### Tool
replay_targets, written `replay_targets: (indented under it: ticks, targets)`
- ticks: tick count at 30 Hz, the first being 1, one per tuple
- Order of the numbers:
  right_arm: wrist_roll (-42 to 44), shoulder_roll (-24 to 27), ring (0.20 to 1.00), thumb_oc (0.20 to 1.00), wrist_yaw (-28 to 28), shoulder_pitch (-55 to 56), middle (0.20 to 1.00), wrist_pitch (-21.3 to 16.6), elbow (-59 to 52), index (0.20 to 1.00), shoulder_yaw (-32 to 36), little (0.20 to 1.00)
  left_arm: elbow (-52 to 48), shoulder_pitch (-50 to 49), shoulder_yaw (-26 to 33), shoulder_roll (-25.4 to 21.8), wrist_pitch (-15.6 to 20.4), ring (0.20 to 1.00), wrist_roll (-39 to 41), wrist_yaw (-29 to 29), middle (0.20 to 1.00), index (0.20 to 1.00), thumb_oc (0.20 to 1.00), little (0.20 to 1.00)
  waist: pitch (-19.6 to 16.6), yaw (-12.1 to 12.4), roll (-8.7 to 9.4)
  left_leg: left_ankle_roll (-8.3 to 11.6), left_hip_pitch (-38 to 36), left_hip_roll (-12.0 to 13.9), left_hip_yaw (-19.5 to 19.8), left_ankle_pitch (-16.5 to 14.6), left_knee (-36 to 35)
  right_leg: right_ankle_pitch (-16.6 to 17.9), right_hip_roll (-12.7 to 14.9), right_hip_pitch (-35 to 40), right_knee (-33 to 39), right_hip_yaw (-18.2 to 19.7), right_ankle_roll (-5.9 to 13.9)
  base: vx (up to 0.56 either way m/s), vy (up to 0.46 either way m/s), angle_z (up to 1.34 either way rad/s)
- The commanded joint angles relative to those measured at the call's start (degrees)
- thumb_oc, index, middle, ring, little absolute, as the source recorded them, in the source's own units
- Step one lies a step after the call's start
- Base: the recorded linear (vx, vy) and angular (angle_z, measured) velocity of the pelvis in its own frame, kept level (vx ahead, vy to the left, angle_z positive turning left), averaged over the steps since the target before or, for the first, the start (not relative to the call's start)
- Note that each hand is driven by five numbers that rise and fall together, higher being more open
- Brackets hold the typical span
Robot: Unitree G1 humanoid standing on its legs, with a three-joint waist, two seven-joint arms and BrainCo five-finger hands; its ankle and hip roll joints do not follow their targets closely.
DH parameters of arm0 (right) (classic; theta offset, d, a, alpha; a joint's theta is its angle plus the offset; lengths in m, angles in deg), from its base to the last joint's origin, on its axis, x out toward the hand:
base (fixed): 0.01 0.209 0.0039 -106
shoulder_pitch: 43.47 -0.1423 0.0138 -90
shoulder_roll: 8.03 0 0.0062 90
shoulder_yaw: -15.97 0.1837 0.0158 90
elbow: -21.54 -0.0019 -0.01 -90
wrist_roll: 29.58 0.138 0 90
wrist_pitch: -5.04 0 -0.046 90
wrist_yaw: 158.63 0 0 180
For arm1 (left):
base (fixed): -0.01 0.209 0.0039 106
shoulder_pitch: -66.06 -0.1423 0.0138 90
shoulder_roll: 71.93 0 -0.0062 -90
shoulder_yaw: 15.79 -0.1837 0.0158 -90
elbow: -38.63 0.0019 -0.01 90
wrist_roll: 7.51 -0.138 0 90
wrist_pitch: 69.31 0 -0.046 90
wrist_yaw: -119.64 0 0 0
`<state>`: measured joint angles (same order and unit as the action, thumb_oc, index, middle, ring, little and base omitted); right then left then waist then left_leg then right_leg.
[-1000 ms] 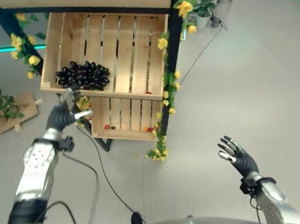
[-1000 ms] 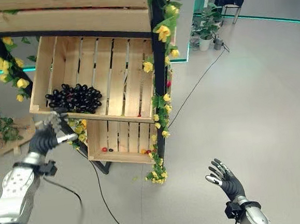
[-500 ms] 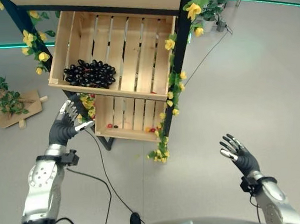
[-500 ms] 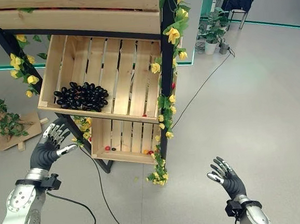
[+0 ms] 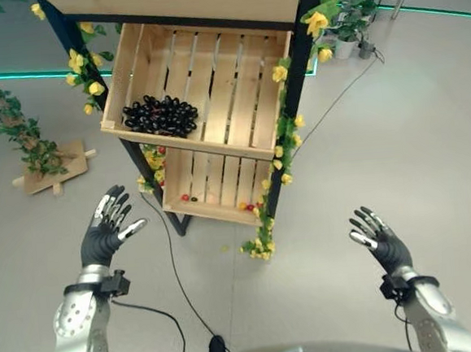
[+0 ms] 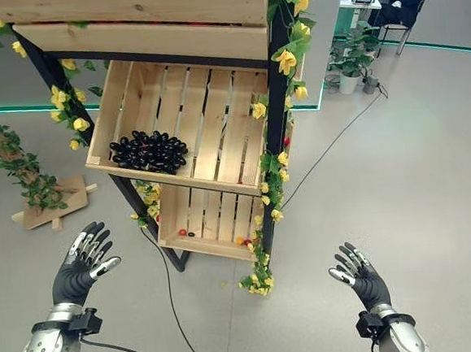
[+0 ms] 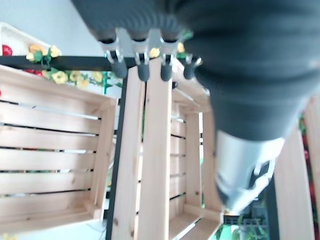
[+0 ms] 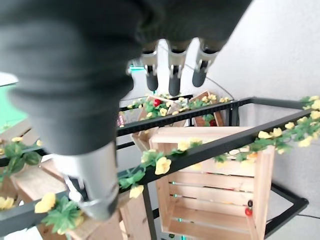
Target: Pick up the fruits from the basket on one side to the basket on the other side
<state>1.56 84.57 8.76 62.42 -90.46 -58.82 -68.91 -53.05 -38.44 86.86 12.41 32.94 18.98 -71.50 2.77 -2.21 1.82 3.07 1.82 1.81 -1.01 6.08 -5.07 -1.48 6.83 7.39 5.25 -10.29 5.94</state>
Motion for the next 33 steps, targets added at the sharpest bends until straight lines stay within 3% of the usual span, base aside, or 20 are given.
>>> replay_targets:
  ticks: [1,10,14,16,17,19,20,21,23,24,25,28,33]
  targets:
    - [1.4,-0.2,1.0,1.0,0.8,-3.7,1.0,-4.1,-2.4,1.0,2.9,1.0,-0.7,2.7,2.1,-1.6,4.4,1.0,-1.0,1.1,1.0,1.0,1.0,1.0,-0.4,-0.1,1.22,1.93,-1.2,3.2,0.8,-6.8,4.4,-0.7,1.4,-1.8,-1.7,-1.6,1.57,-0.02,-0.029,0.14]
    - [2.4,0.5,1.0,1.0,1.2,-4.7,1.0,-4.3,-3.0,1.0,2.2,1.0,-1.2,3.3,1.7,-1.3,5.4,1.0,-1.5,3.1,1.0,1.0,1.0,1.0,1.6,0.7,0.9,2.77,0.9,4.4,2.1,-6.7,7.9,-2.5,0.2,-3.6,-5.2,-1.7,0.4,-0.05,-0.066,0.11]
    - [3.1,1.4,1.0,1.0,2.3,-5.1,1.0,-5.3,-4.0,1.0,3.5,1.0,-2.3,5.6,0.0,-2.1,5.6,1.0,-1.6,3.9,1.0,1.0,1.0,1.0,3.8,1.7,-0.13,6.64,5.5,7.2,5.5,0.6,4.9,-3.7,-2.5,-6.9,-5.9,-5.3,-1.13,-0.2,-0.16,0.27]
    - [4.2,1.4,1.0,1.0,3.7,-5.3,1.0,-6.3,-3.8,1.0,4.5,1.0,-2.7,7.6,-1.7,-2.1,6.0,1.0,-1.9,4.6,1.0,1.0,1.0,1.0,4.4,1.5,-0.91,8.17,8.0,8.8,5.2,5.4,1.2,-4.3,-2.9,-8.0,-5.5,-8.6,-1.4,-0.2,-0.118,1.23]
    - [4.1,1.8,1.0,1.0,4.3,-5.9,1.0,-6.8,-3.7,1.0,4.3,1.0,-2.5,8.7,-2.5,-1.9,6.4,1.0,-2.6,5.7,1.0,1.0,1.0,1.0,4.9,1.6,-0.89,8.36,9.2,9.4,5.3,6.4,1.1,-4.1,-2.8,-8.7,-5.7,-9.4,-1.28,-0.18,-0.076,1.42]
    - [3.8,2.6,1.0,1.0,4.4,-6.8,1.0,-6.5,-3.6,1.0,3.9,1.0,-2.6,9.0,-2.4,-1.8,6.6,1.0,-2.5,5.5,1.0,1.0,1.0,1.0,5.5,1.9,0.01,7.51,7.5,9.3,6.9,2.9,3.6,-3.7,-2.2,-10.6,-6.8,-9.5,-1.38,-0.14,-0.084,0.56]
    - [3.8,2.6,1.0,1.0,4.4,-6.8,1.0,-6.5,-3.6,1.0,3.9,1.0,-2.6,9.0,-2.4,-1.8,6.5,1.0,-2.5,5.5,1.0,1.0,1.0,1.0,5.4,1.7,-0.02,7.42,8.0,9.2,7.1,3.0,3.8,-3.5,-2.1,-10.9,-6.8,-9.6,-1.34,-0.18,-0.09,-0.37]
    - [3.8,2.6,1.0,1.0,4.2,-6.9,1.0,-6.4,-3.4,1.0,4.0,1.0,-3.2,8.3,-2.3,-1.4,6.3,1.0,-1.9,4.7,1.0,1.0,1.0,1.0,4.8,1.2,0.52,6.11,6.6,9.3,5.7,0.2,8.3,-2.9,-1.7,-12.0,-6.8,-10.9,-1.76,-0.17,-0.061,-0.17]
    - [3.8,2.5,1.0,1.0,3.7,-6.6,1.0,-6.2,-3.8,1.0,4.1,1.0,-3.6,7.7,-1.9,-1.2,6.2,1.0,-1.9,3.9,1.0,1.0,1.0,1.0,4.2,0.6,0.76,5.29,4.1,8.9,6.0,-3.2,12.2,-2.7,-1.7,-12.5,-6.5,-11.1,-2.26,-0.11,-0.049,0.52]
    - [3.8,2.4,1.0,1.0,3.7,-6.6,1.0,-6.2,-3.9,1.0,4.1,1.0,-3.6,7.7,-1.9,-1.2,6.2,1.0,-1.9,3.9,1.0,1.0,1.0,1.0,4.1,0.5,0.83,5.19,4.4,8.7,6.2,-3.0,12.3,-2.5,-1.6,-12.7,-6.4,-11.2,-2.22,-0.01,0.005,0.56]
    - [3.8,2.1,1.0,1.0,3.3,-5.9,1.0,-5.8,-4.4,1.0,3.9,1.0,-3.7,7.3,-1.6,-1.0,6.1,1.0,-1.7,3.8,1.0,1.0,1.0,1.0,3.1,-0.1,0.39,4.3,0.5,8.5,5.8,-6.2,10.1,-2.6,-2.1,-13.0,-6.2,-11.3,-2.3,0.04,0.046,0.44]
    - [3.6,1.7,1.0,1.0,3.4,-5.2,1.0,-5.8,-3.7,1.0,4.1,1.0,-4.2,6.5,-1.7,-1.4,6.3,1.0,-2.8,4.1,1.0,1.0,1.0,1.0,2.1,-1.0,-0.38,5.15,-0.5,9.0,4.5,-6.1,4.9,-1.9,-2.0,-12.4,-5.7,-11.0,-1.5,0.08,0.09,0.49]
    - [3.1,1.4,1.0,1.0,2.9,-4.1,1.0,-5.2,-3.8,1.0,3.9,1.0,-5.0,4.4,-1.1,-0.9,6.2,1.0,-2.6,3.3,1.0,1.0,1.0,1.0,0.9,-0.9,-1.11,6.3,-3.2,9.7,0.8,-5.6,2.6,-1.5,-1.9,-10.0,-4.4,-10.6,-1.32,0.08,0.08,-0.15]
